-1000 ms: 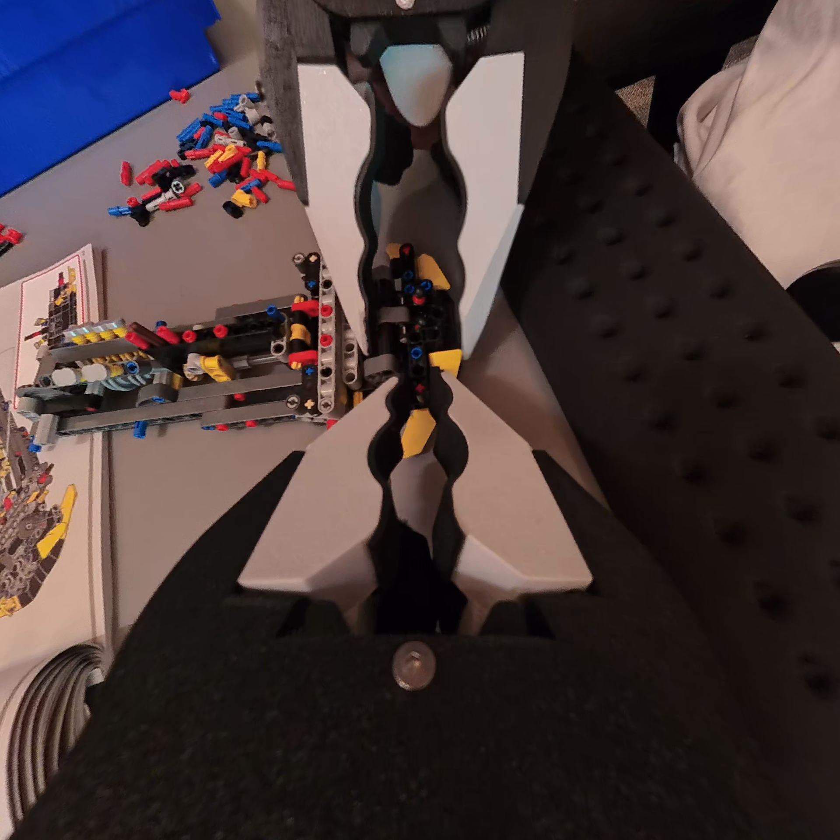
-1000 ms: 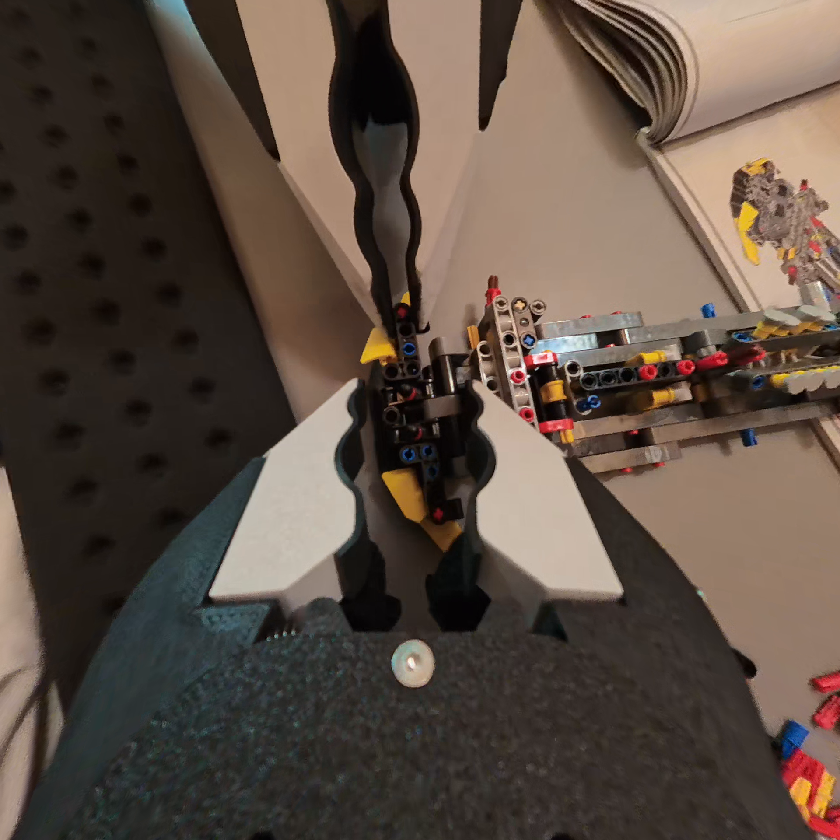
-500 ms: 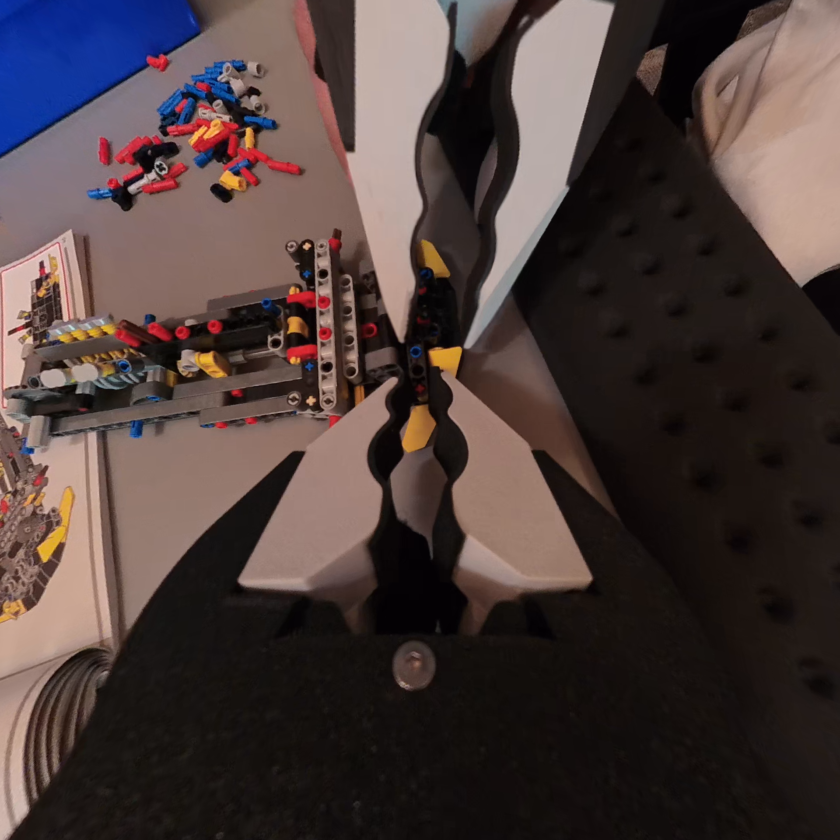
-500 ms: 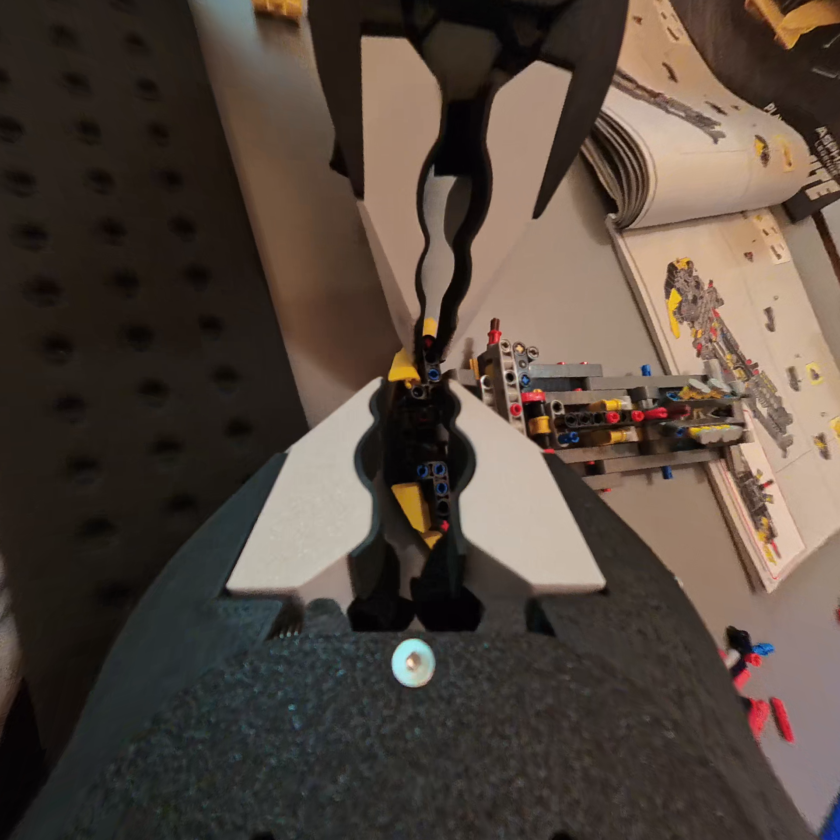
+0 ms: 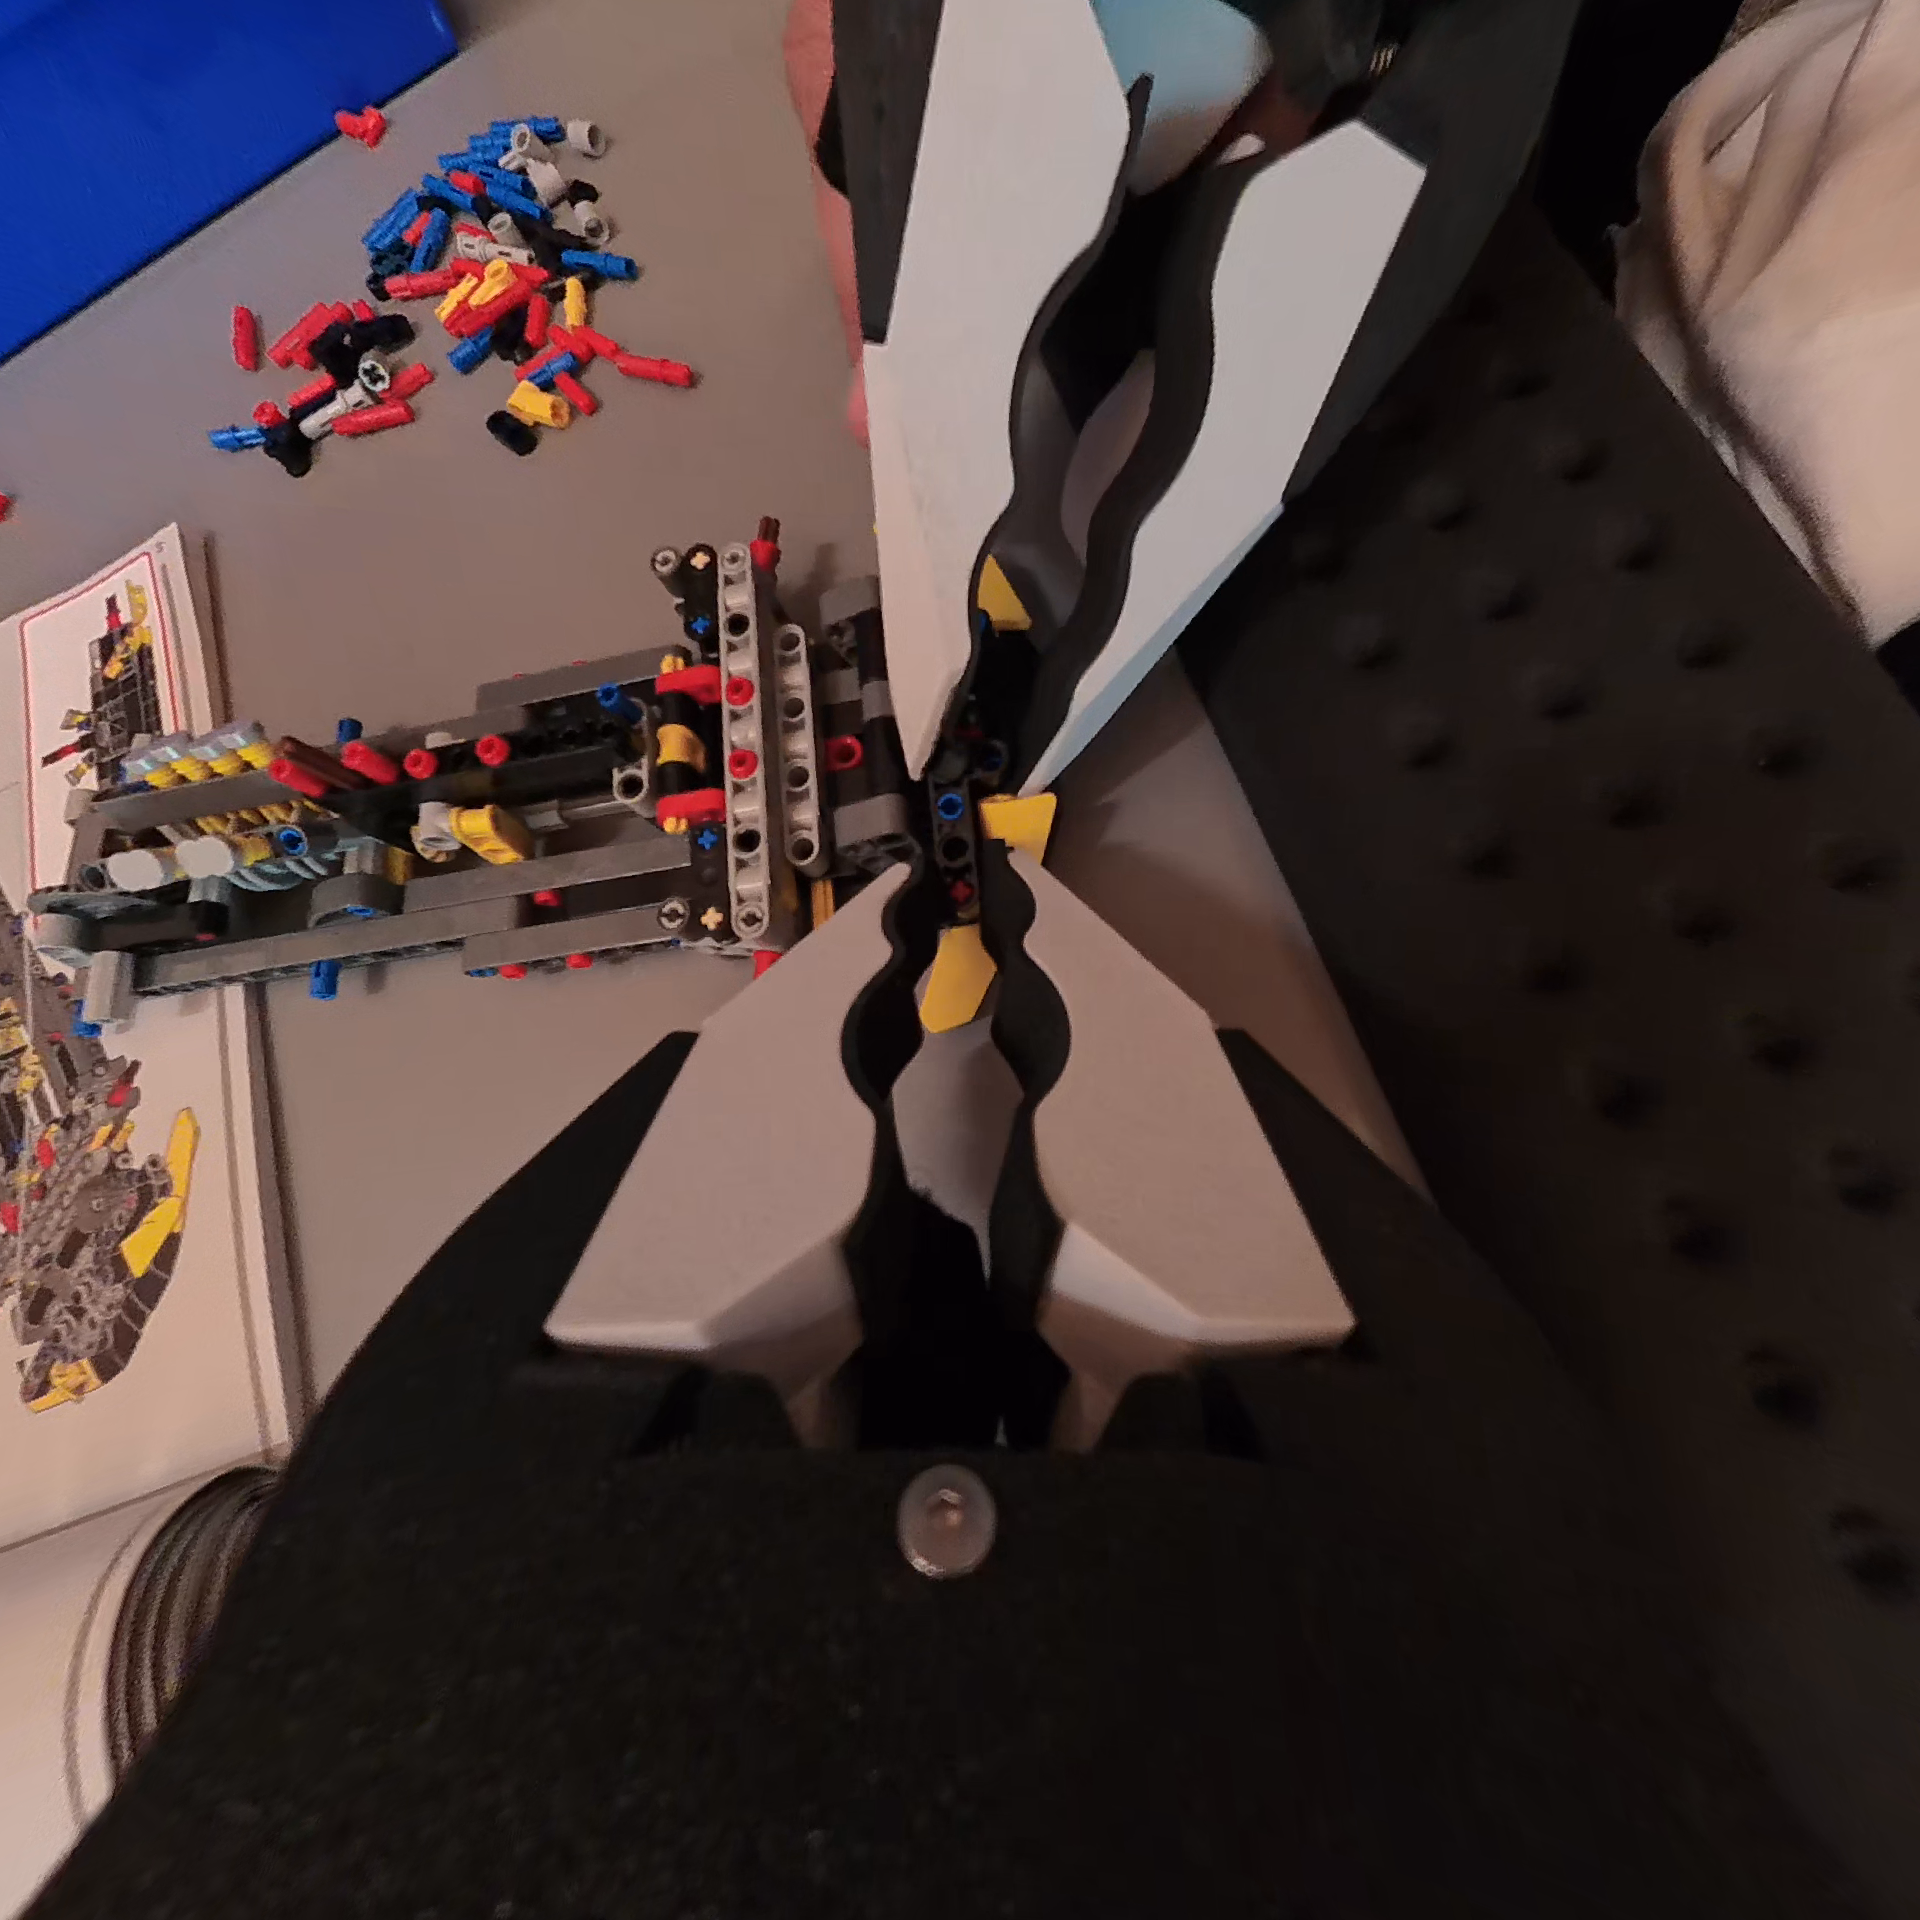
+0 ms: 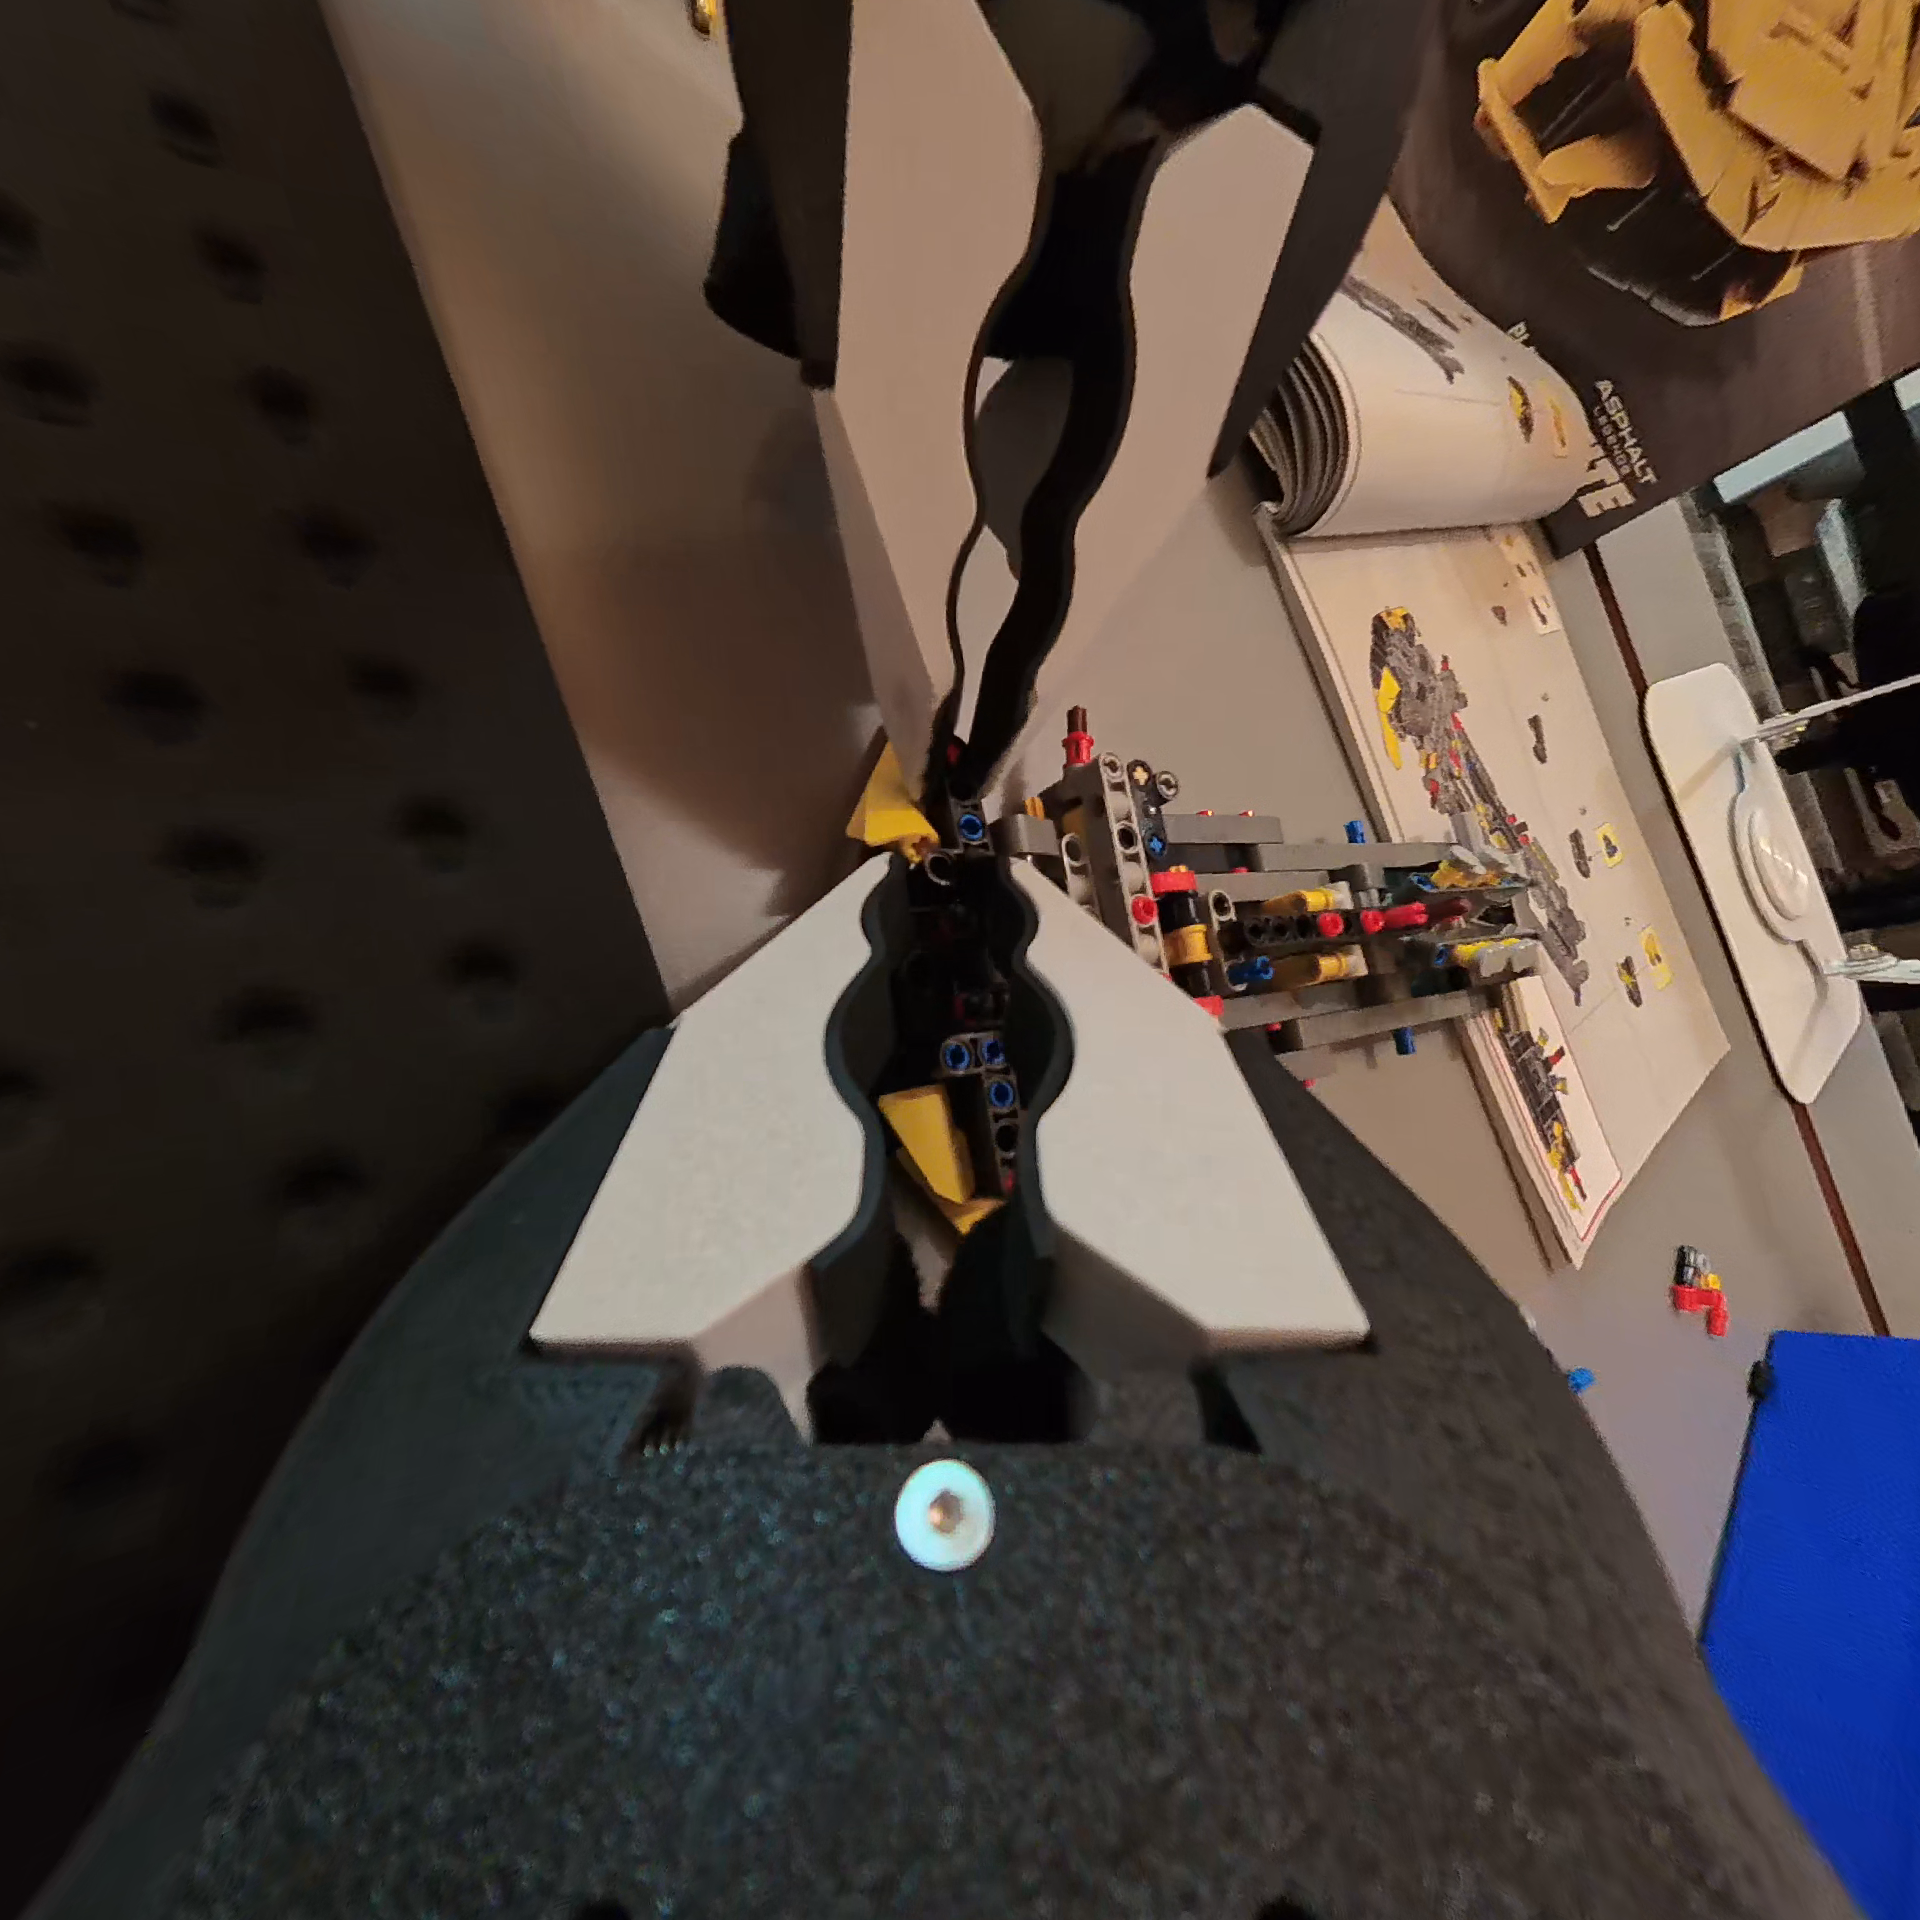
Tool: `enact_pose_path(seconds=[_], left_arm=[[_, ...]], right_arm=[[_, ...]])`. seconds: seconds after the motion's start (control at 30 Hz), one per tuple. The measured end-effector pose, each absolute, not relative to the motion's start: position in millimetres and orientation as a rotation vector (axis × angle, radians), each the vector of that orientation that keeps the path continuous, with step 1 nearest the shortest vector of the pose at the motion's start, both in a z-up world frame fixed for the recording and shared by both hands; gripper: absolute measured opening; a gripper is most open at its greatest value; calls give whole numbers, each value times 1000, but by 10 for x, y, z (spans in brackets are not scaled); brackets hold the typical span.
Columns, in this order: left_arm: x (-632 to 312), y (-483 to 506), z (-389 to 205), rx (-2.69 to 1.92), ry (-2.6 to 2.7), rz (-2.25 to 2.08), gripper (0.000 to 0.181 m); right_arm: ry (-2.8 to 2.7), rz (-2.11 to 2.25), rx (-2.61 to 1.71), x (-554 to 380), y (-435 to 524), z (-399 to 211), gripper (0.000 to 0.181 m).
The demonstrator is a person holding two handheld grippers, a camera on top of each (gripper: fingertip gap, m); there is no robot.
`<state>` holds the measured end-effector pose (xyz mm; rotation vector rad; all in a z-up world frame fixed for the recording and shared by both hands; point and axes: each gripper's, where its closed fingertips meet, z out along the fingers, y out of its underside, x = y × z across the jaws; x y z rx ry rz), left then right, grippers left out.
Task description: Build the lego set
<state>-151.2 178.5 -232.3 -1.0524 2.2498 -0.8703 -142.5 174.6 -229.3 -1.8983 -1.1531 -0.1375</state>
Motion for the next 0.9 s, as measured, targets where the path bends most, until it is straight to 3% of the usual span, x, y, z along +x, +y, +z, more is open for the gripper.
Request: enact_pose_path(seconds=[0.9], left_arm=[[-1513,1780,-2309,-1045,2290,-797,5]], right_arm=[[-1224,-395,-1694,-1462,1713,-2236,9]])
